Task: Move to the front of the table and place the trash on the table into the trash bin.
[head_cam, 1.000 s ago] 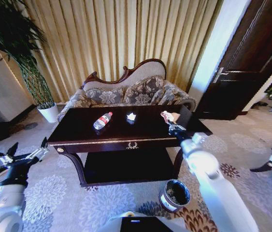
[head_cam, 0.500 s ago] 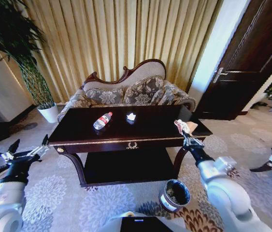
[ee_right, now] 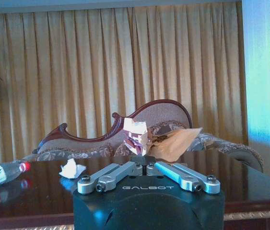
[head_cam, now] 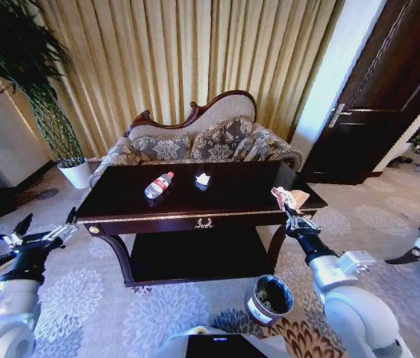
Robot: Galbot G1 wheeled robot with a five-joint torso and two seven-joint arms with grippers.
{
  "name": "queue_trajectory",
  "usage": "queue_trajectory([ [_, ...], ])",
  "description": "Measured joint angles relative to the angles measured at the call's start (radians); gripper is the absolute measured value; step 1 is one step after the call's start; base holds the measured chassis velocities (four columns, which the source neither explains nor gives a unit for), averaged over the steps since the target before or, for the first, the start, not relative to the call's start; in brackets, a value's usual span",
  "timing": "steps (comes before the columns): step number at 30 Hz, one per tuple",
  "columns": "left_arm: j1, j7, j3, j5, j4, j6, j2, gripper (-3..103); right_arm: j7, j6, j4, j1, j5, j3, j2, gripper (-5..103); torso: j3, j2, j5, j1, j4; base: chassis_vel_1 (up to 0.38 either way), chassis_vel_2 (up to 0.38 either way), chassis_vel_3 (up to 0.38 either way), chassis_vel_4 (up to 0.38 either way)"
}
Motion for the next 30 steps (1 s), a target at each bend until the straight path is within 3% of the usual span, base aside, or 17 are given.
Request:
queue_trajectory([
  [12, 0.004, 0.0, -0.002, 0.001, -0.001, -0.002, -0.005, 100, 0.0, 0.002, -0.087, 0.029, -0.028, -0.046, 0.02, 0, 0.0, 0.001, -0.0002, -0.001, -0.0001, 0.098, -0.106, -0.098, 0.097],
  [17, 0.003, 0.001, 0.0, 0.003, -0.001, -0.002, -0.009, 100, -0.001, -0.012, -0.286, 0.045, -0.028, -0.06, 0.015, 0, 0.0, 0.0, 0.0003, 0.0, -0.0001, 0.0, 0.0, 0.0, 0.0],
  [21, 0.001, 0.002, 0.002, 0.003, -0.001, -0.003, -0.012, 100, -0.007, -0.014, -0.547, 0.076, -0.063, -0.079, 0.005, 0, 0.0, 0.0, 0.0001, 0.0, -0.0001, -0.027, 0.022, 0.037, -0.011],
  [26, -0.002, 0.003, 0.004, 0.003, -0.001, -0.004, -0.017, 100, -0.012, 0.035, -0.912, 0.205, -0.124, -0.122, 0.005, 0, 0.0, 0.0, 0.0, 0.0, 0.0001, 0.0, 0.0, 0.0, 0.0],
  [27, -0.002, 0.003, 0.004, 0.003, -0.001, -0.004, -0.017, 100, -0.012, 0.035, -0.912, 0.205, -0.124, -0.122, 0.005, 0, 0.0, 0.0, 0.0, 0.0, 0.0001, 0.0, 0.0, 0.0, 0.0],
  [30, -0.001, 0.003, -0.007, 0.003, -0.002, -0.007, -0.014, 100, -0.023, 0.073, -1.178, 0.318, -0.155, -0.139, 0.025, 0, 0.0, 0.0, 0.0004, 0.0, 0.0, 0.0, 0.0, 0.0, 0.0],
])
